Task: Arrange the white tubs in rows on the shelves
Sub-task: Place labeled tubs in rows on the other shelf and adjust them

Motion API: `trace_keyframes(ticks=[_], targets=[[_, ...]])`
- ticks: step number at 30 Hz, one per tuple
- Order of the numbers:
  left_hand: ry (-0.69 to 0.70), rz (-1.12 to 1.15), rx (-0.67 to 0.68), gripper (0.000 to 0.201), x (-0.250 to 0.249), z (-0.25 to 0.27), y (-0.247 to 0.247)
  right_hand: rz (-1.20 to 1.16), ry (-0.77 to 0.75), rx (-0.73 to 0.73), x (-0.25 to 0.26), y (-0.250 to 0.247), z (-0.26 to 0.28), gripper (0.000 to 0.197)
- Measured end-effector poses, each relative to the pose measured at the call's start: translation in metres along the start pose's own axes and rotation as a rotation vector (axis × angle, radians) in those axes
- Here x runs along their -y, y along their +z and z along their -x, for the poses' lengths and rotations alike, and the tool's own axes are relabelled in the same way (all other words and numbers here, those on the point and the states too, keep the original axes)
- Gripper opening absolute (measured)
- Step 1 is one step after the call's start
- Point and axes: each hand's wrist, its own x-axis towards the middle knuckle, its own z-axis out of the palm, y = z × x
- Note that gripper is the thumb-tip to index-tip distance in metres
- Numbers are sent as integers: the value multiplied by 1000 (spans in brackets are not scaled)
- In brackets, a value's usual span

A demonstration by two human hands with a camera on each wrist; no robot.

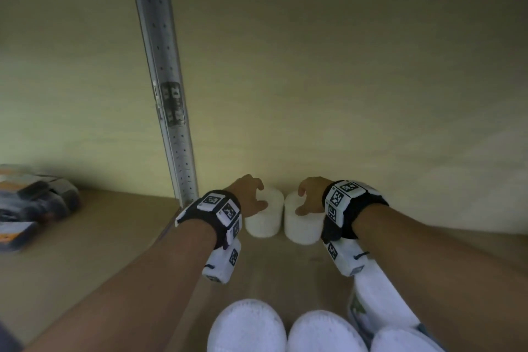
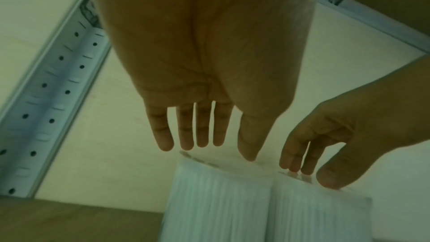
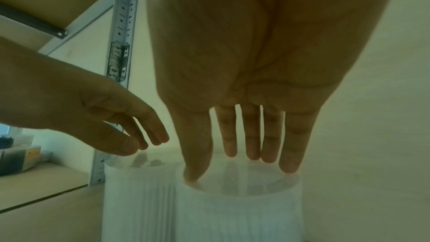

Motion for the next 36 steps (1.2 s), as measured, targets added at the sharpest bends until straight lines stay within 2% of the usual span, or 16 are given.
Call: trace_keyframes(ticks=[6,13,20,24,27,31,36], targets=[[10,-59,20,54,0,-9,7,60,-4,-4,3,3,-4,62],[30,-57,6,53,-1,-9,9,64,-3,-105,2,7,-7,52],[40,-29,-9,54,-2,-10,11,83,-51,-103,0,9,-4,51],[39,-45,-4,55,-2,-10,11,71,-53,66,2,1,-4,47],[39,-54,0,55,-4,-10,10,68,-116,90,0,-8,3,55],[30,-57,10,55,-6,-8,10,55,-152,-4,-6,-8,8,54],[30,-55,12,55,-7,-5,12,98,-84,-82,0,-2,9,45]])
